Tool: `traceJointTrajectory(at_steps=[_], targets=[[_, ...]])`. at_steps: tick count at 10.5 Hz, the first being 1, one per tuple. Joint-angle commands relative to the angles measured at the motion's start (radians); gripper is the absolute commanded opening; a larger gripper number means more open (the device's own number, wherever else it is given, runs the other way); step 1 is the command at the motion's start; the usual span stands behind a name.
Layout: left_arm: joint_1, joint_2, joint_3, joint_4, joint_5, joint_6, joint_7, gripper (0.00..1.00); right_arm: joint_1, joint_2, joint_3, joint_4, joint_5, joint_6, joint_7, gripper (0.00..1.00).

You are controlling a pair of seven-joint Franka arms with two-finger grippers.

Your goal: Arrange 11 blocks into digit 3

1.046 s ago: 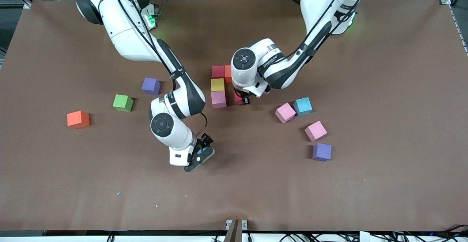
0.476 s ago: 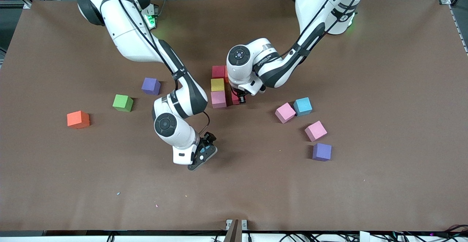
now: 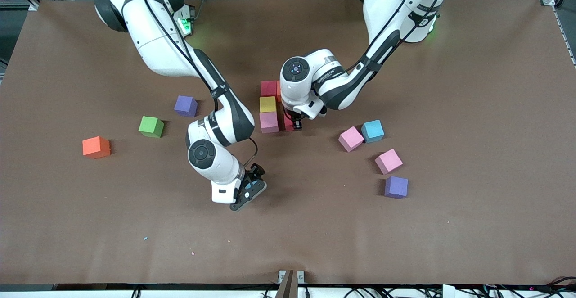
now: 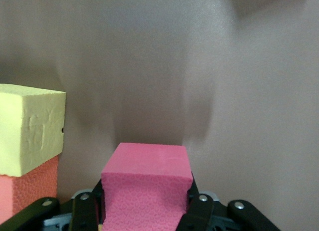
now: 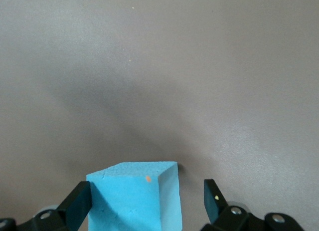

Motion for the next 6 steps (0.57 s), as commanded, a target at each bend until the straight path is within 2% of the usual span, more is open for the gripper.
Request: traceJointTrajectory(at_steps=[1, 6], targets=[[-0.014, 0.022, -0.001, 0.007, 0.099, 0.031, -0.236, 0.0, -0.012, 0.0, 0.019, 0.007, 0.008, 0.0, 0.005, 1.0], [-0.028, 0.032, -0.001, 0.022, 0.102, 0.031, -0.237, 0.0, -0.03, -0.01, 0.05, 0.006, 0.008, -0.001, 0.003, 1.0]])
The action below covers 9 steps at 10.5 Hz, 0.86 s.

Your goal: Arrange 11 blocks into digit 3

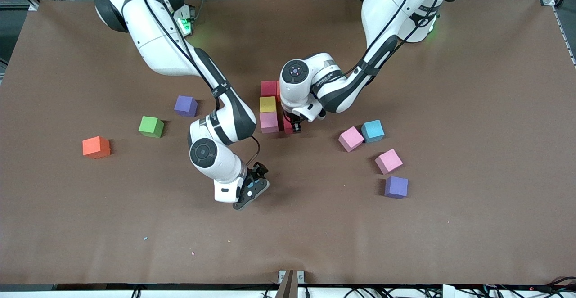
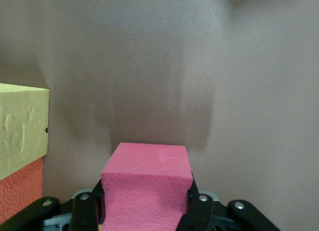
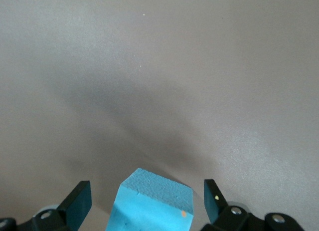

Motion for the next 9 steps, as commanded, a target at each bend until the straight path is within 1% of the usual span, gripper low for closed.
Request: traceJointTrajectory(at_steps=[1, 3, 5, 9], targets=[[-0.026, 0.013, -0.002, 0.016, 0.069, 0.005, -0.231, 0.0, -0.021, -0.005, 0.024, -0.003, 0.007, -0.005, 0.003, 1.0], [-0.035, 0.027, -0.002, 0.032, 0.069, 0.005, -0.235, 0.0, -0.023, 0.004, 0.023, -0.007, 0.004, -0.006, 0.009, 1.0], [-0.035, 0.03, -0.002, 0.044, 0.069, 0.005, -0.235, 0.0, -0.021, 0.009, 0.021, -0.01, 0.005, -0.014, 0.116, 1.0], [-0.049, 0.042, -0.002, 0.058, 0.069, 0.005, -0.237, 0.0, -0.023, 0.001, 0.015, -0.049, -0.001, -0.044, 0.187, 1.0]])
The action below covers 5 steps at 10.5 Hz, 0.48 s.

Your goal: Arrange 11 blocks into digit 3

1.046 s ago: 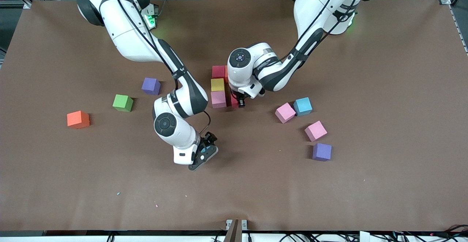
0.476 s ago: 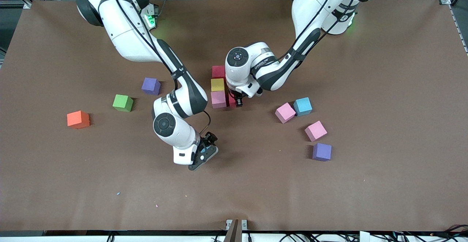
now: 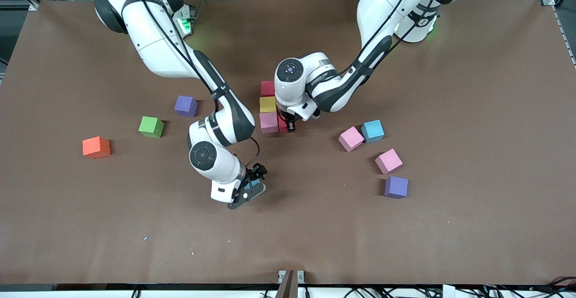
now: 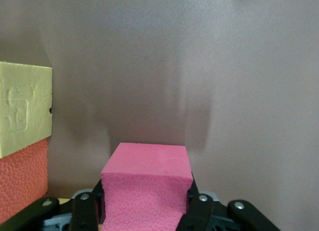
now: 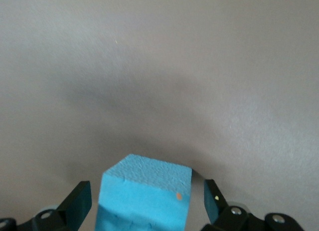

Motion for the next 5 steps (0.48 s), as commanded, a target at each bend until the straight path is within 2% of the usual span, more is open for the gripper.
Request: traceJointTrajectory(at_steps=[1, 2, 3, 4, 5], targets=[[-0.02, 0.011, -0.001, 0.015, 0.069, 0.004, -0.235, 0.0, -0.011, -0.007, 0.014, -0.018, -0.006, -0.024, 0.081, 1.0], [-0.02, 0.011, -0.001, 0.015, 0.069, 0.004, -0.235, 0.0, -0.013, -0.008, 0.014, -0.017, -0.006, -0.035, 0.089, 0.66], [-0.02, 0.013, -0.001, 0.015, 0.069, 0.004, -0.235, 0.0, -0.016, -0.016, 0.014, -0.015, -0.004, -0.071, 0.089, 0.08], [-0.02, 0.014, -0.001, 0.015, 0.068, 0.004, -0.235, 0.0, -0.016, -0.028, 0.007, -0.006, -0.001, -0.125, 0.09, 0.0], [-0.02, 0.019, -0.001, 0.015, 0.069, 0.004, -0.235, 0.0, -0.013, -0.034, -0.01, -0.003, -0.001, -0.162, 0.105, 0.0]])
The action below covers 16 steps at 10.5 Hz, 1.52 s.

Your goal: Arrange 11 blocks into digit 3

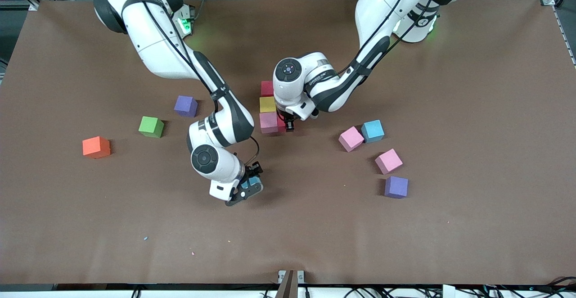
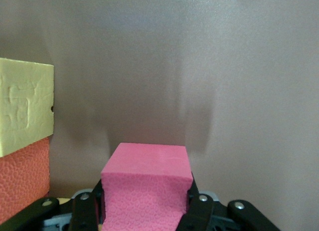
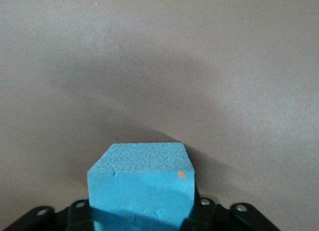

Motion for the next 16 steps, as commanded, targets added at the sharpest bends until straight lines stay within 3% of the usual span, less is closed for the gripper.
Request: traceJointTrajectory(at_steps=[1, 6, 10, 11, 13, 16], targets=[[-0.017, 0.014, -0.001, 0.011, 0.069, 0.004, -0.234, 0.0, -0.012, -0.043, -0.01, 0.0, -0.005, -0.097, 0.064, 0.0], [-0.017, 0.016, -0.001, 0.011, 0.069, 0.004, -0.234, 0.0, 0.004, -0.115, -0.093, 0.002, -0.039, -0.221, 0.164, 0.0], [-0.015, 0.016, -0.001, 0.013, 0.068, 0.004, -0.234, 0.04, 0.002, -0.163, -0.101, -0.016, -0.042, -0.218, 0.21, 0.0], [-0.015, 0.016, -0.001, 0.013, 0.068, 0.004, -0.234, 0.14, 0.002, -0.177, -0.099, -0.038, -0.038, -0.212, 0.21, 0.0], [-0.017, 0.016, 0.0, 0.011, 0.08, 0.004, -0.216, 1.0, 0.002, -0.22, -0.096, -0.081, -0.034, -0.208, 0.198, 0.0], [-0.013, 0.008, -0.001, 0.013, 0.091, 0.004, -0.218, 1.0, 0.005, -0.33, -0.092, -0.212, -0.031, -0.198, 0.188, 0.0]])
